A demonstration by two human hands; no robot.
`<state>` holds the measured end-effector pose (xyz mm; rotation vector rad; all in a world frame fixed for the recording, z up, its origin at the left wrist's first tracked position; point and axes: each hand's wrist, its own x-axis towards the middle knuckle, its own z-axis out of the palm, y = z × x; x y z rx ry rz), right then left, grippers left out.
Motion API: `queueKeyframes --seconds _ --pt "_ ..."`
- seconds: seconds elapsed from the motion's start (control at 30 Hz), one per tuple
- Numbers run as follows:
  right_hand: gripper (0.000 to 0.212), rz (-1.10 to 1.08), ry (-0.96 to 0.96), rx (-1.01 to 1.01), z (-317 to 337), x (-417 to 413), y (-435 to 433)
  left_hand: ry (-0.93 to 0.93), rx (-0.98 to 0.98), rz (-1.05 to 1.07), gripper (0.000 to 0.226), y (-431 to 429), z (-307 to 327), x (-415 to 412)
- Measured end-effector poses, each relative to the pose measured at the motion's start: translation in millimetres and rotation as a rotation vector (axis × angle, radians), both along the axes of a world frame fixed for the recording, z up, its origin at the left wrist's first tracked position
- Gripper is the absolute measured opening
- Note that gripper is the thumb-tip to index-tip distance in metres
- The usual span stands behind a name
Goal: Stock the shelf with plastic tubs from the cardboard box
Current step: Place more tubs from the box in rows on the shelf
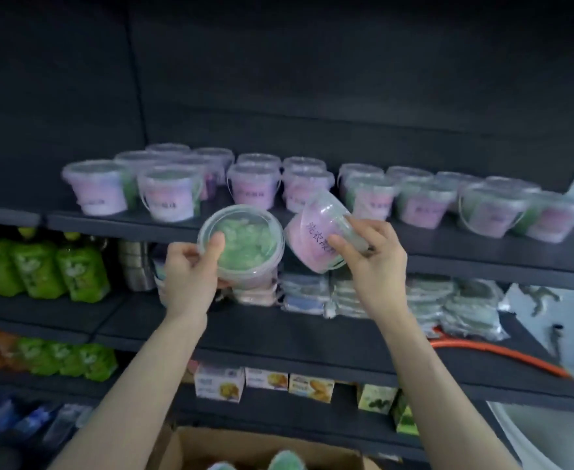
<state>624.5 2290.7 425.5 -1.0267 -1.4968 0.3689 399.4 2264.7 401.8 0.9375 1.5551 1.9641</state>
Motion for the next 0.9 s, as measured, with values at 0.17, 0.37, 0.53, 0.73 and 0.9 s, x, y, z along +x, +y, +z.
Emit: queueKeyframes --seconds 0.17,0.37,0.53,0.73,0.9 --pt "0.034 -0.043 -0.129 0.012 21.3 -28.3 43.1 -0.119 -0.043 -0.149 0.037 58.0 32.7 -20.4" --pt "0.029 -0.039 -0.269 -0.058 25.3 -48.3 70.7 -0.201 -0.146 -0.298 0.037 89.4 40.6 -33.2" --pt "0.042 -0.109 -0.334 -0.13 18.8 -51.6 73.0 0.261 -0.148 -0.247 0.052 83.7 31.1 -44.1" --pt "0.037 -0.317 -0.368 -0.006 17.1 -66.8 80.9 1.102 0.089 0.011 0.059 81.9 30.7 -24.8" --pt "0.024 -0.239 -0.364 -0.081 22.7 -52.5 83.8 1.147 0.076 -0.071 0.058 91.0 32.3 -36.7"
